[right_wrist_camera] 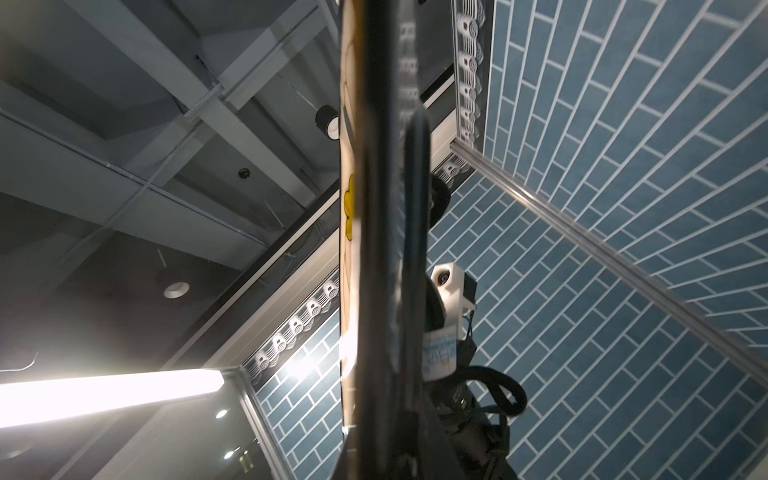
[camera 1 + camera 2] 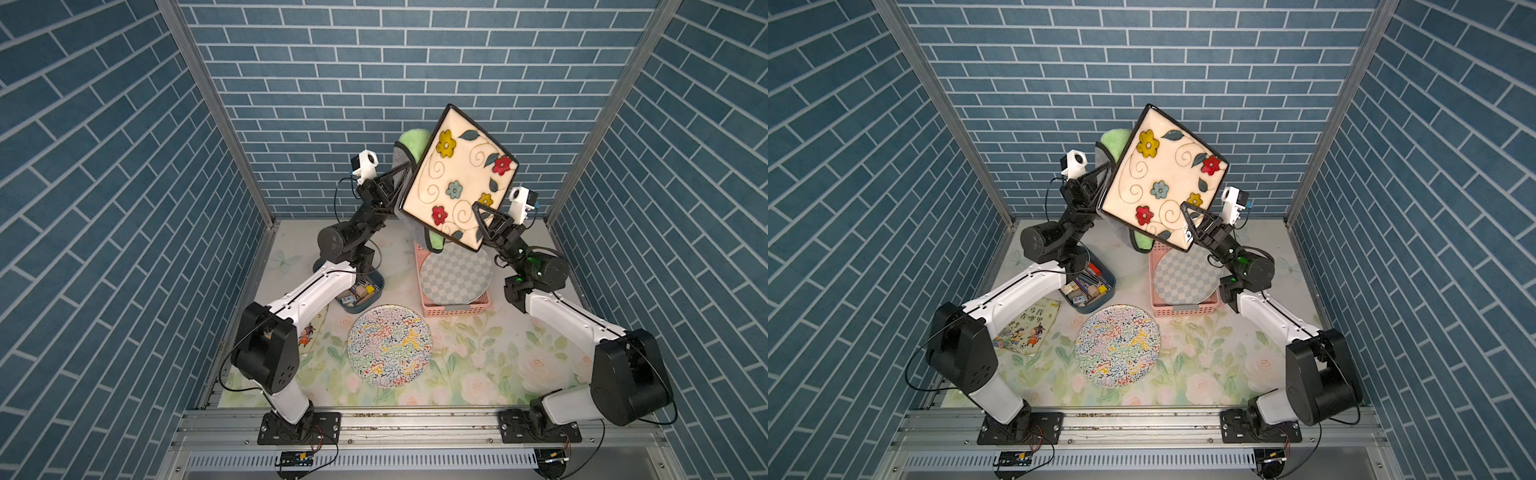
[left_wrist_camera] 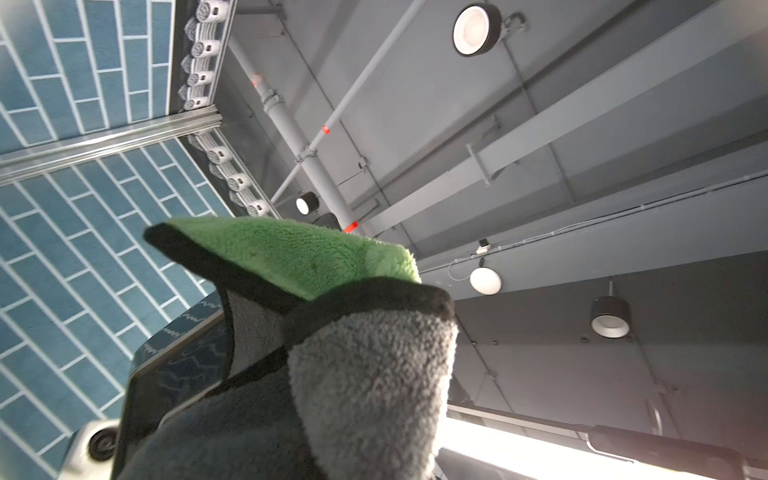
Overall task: Wipe the wet plate dry
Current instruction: Wipe the plate with towel.
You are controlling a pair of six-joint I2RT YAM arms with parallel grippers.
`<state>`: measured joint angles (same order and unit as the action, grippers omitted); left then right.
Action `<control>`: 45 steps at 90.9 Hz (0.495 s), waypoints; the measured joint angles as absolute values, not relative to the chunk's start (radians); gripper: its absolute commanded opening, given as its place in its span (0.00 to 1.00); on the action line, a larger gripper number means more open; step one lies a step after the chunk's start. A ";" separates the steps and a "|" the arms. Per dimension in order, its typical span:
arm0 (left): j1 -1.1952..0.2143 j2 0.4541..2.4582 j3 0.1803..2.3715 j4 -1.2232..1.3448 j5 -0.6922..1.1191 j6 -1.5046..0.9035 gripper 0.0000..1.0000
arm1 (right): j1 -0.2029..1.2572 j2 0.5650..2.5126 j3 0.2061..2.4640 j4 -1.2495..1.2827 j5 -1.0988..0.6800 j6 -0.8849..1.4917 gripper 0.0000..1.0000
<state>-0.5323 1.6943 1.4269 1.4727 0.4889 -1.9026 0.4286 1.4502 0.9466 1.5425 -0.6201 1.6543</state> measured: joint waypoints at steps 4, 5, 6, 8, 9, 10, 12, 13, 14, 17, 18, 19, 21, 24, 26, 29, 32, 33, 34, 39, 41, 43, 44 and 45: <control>-0.538 1.708 1.439 1.492 0.470 -1.918 0.00 | 0.453 1.468 0.960 1.557 -0.625 1.659 0.00; -0.540 1.711 1.441 1.496 0.465 -1.921 0.00 | 0.459 1.472 0.964 1.561 -0.626 1.660 0.00; -0.542 1.714 1.443 1.502 0.460 -1.925 0.00 | 0.463 1.475 0.968 1.564 -0.627 1.661 0.00; -0.547 1.718 1.446 1.510 0.450 -1.929 0.00 | 0.471 1.483 0.975 1.573 -0.629 1.661 0.00; -0.549 1.720 1.447 1.514 0.445 -1.932 0.00 | 0.474 1.486 0.979 1.577 -0.629 1.661 0.00; -0.554 1.723 1.448 1.519 0.440 -1.934 0.00 | 0.477 1.490 0.984 1.581 -0.629 1.661 0.00; -0.560 1.725 1.449 1.526 0.429 -1.937 0.00 | 0.479 1.499 0.995 1.592 -0.632 1.661 0.00; -0.565 1.726 1.449 1.529 0.425 -1.938 0.00 | 0.480 1.504 1.003 1.597 -0.634 1.661 0.00; -0.569 1.726 1.449 1.531 0.420 -1.938 0.00 | 0.480 1.508 1.010 1.601 -0.638 1.661 0.00; -0.587 1.728 1.449 1.534 0.408 -1.939 0.00 | 0.479 1.523 1.040 1.613 -0.648 1.661 0.00; -0.592 1.728 1.449 1.533 0.406 -1.938 0.00 | 0.477 1.530 1.056 1.616 -0.654 1.660 0.00; -0.599 1.728 1.448 1.532 0.406 -1.937 0.00 | 0.477 1.538 1.072 1.618 -0.659 1.660 0.00; -0.611 1.728 1.446 1.530 0.403 -1.937 0.00 | 0.475 1.551 1.105 1.620 -0.670 1.659 0.00; -0.636 1.728 1.440 1.530 0.392 -1.935 0.00 | 0.470 1.575 1.160 1.626 -0.686 1.660 0.00; -0.650 1.728 1.437 1.532 0.385 -1.934 0.00 | 0.463 1.590 1.198 1.633 -0.695 1.659 0.00; -0.665 1.728 1.432 1.532 0.385 -1.933 0.00 | 0.454 1.608 1.252 1.637 -0.708 1.657 0.00; -0.680 1.727 1.426 1.532 0.386 -1.931 0.00 | 0.443 1.615 1.286 1.638 -0.719 1.654 0.00; -0.684 1.726 1.423 1.532 0.388 -1.930 0.00 | 0.439 1.615 1.294 1.639 -0.722 1.653 0.00; -0.687 1.726 1.420 1.532 0.389 -1.931 0.00 | 0.434 1.616 1.301 1.639 -0.724 1.653 0.00; -0.694 1.723 1.408 1.530 0.402 -1.929 0.00 | 0.397 1.611 1.311 1.645 -0.727 1.654 0.00; -0.693 1.722 1.404 1.526 0.409 -1.927 0.00 | 0.378 1.606 1.305 1.651 -0.727 1.654 0.00; -0.691 1.720 1.402 1.523 0.413 -1.926 0.00 | 0.363 1.600 1.296 1.652 -0.726 1.654 0.00; -0.688 1.720 1.402 1.520 0.415 -1.925 0.00 | 0.355 1.596 1.290 1.652 -0.725 1.654 0.00; -0.686 1.720 1.402 1.518 0.417 -1.923 0.00 | 0.347 1.592 1.283 1.652 -0.723 1.654 0.00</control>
